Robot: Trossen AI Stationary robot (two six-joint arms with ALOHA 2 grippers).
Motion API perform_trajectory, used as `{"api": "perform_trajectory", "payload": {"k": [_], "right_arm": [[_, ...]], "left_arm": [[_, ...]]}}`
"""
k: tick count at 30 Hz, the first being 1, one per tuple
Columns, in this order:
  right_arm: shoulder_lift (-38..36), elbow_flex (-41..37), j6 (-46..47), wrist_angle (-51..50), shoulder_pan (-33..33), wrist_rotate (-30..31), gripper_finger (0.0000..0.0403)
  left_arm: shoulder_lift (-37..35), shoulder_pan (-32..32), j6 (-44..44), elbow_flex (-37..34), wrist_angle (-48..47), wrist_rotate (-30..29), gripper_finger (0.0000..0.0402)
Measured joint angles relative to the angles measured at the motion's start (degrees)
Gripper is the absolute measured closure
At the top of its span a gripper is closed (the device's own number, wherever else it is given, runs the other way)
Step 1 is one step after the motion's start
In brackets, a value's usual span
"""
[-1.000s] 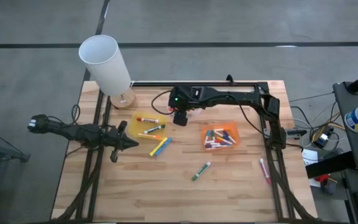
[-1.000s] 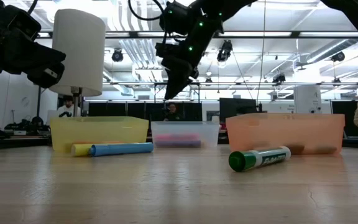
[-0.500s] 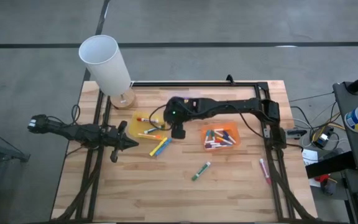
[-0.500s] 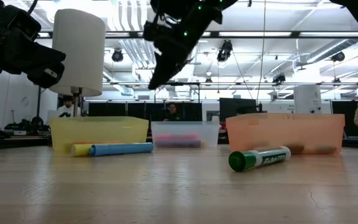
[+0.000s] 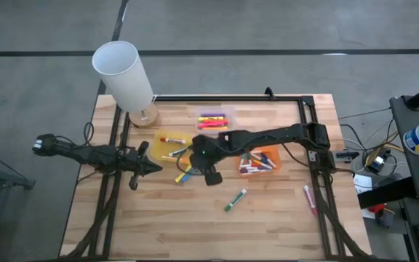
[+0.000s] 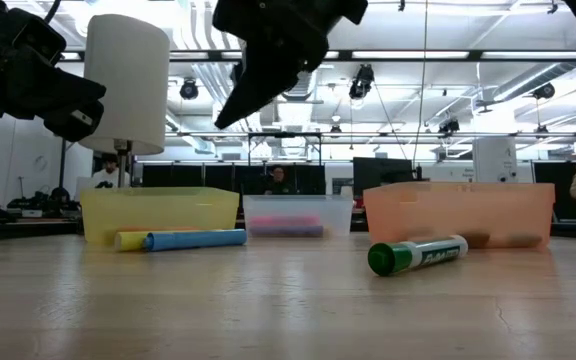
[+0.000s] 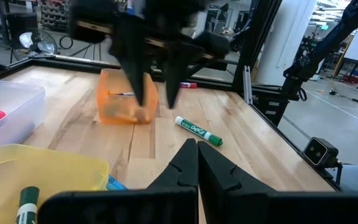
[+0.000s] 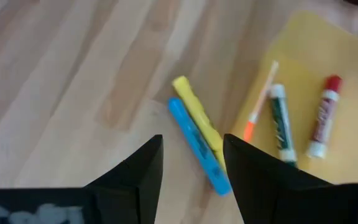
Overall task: Pick & Place Markers
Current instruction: Put the large blue highlighter pen into the transparent bin
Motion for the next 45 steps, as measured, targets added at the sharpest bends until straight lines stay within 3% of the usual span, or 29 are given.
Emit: {"api": "perform_trajectory", "payload": {"k": [19, 45], "right_arm": [[0.6, -14.8, -5.0, 19.2, -3.0, 0.1, 0.0250], [0.6, -20.6, -5.7, 26.5, -5.9, -0.1, 0.0248]], "left_arm": [[0.0, 0.0, 0.0, 0.0, 0.0, 0.0, 0.0401], [0.0, 0.0, 0.0, 0.0, 0.0, 0.0, 0.0401]]}}
